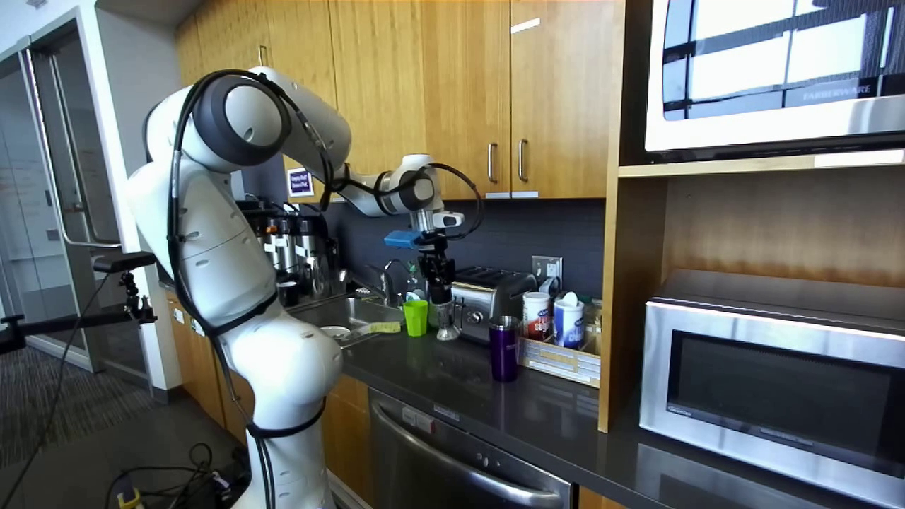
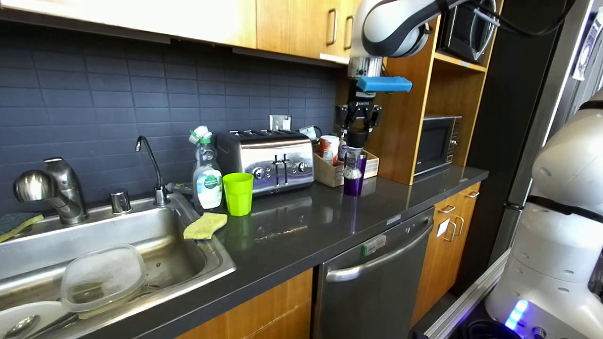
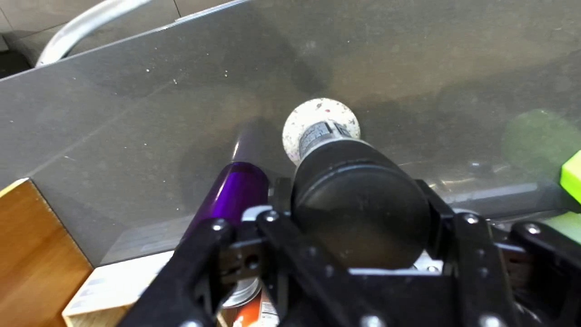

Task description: Put the container with a black lid in the wooden seasoning rack on the right

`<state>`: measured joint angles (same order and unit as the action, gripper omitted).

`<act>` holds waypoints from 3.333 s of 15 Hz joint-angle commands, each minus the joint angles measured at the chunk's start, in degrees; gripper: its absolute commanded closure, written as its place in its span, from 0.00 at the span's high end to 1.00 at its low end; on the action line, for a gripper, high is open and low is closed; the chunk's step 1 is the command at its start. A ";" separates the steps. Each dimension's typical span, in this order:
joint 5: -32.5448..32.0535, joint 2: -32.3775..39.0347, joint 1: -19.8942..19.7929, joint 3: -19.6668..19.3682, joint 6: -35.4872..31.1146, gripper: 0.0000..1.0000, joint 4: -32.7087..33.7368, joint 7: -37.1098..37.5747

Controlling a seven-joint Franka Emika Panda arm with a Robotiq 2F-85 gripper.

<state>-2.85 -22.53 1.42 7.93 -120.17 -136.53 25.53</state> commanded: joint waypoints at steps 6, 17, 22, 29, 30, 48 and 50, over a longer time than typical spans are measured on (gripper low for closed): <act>-2.33 -4.98 -4.66 0.40 0.66 0.39 -1.59 5.32; -4.50 -5.47 -9.02 0.08 0.71 0.39 -1.07 14.65; -6.20 -5.34 -10.49 -0.10 0.69 0.39 -0.76 19.49; -8.11 -4.79 -11.89 -1.14 0.28 0.39 -0.52 24.35; -7.93 -4.53 -11.77 -1.47 0.23 0.39 -0.30 24.04; -12.93 3.90 -12.12 -4.24 -3.41 0.39 6.48 20.00; -13.18 5.15 -12.24 -4.68 -2.99 0.39 7.93 20.93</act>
<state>-14.55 -19.58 -10.39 3.79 -123.62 -131.78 45.54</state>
